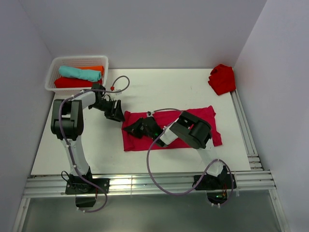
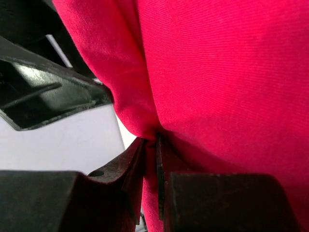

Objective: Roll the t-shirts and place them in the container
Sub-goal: Roll the tshirt

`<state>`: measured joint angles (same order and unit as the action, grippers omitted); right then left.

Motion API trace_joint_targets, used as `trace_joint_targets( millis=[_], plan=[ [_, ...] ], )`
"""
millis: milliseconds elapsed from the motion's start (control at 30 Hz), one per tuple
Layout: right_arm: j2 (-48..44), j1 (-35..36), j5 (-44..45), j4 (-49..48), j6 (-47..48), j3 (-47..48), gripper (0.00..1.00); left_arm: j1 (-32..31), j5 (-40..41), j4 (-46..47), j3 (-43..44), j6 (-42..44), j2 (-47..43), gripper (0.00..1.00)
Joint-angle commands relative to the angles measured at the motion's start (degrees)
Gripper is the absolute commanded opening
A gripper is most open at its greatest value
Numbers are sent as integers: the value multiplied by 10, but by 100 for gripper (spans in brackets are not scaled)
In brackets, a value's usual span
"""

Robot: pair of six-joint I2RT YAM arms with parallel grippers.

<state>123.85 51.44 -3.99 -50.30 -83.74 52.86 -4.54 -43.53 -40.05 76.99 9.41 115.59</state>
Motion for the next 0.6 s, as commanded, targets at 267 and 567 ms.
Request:
trace_joint_targets(
  millis=[267,567],
  plan=[
    [20,-9,-15,-32,-30,-13,1,-7,-59,109,-22,-39,32,44],
    [-17,-9,18,70,23,3,20,-39,76,99,-1,-89,22,0]
  ],
)
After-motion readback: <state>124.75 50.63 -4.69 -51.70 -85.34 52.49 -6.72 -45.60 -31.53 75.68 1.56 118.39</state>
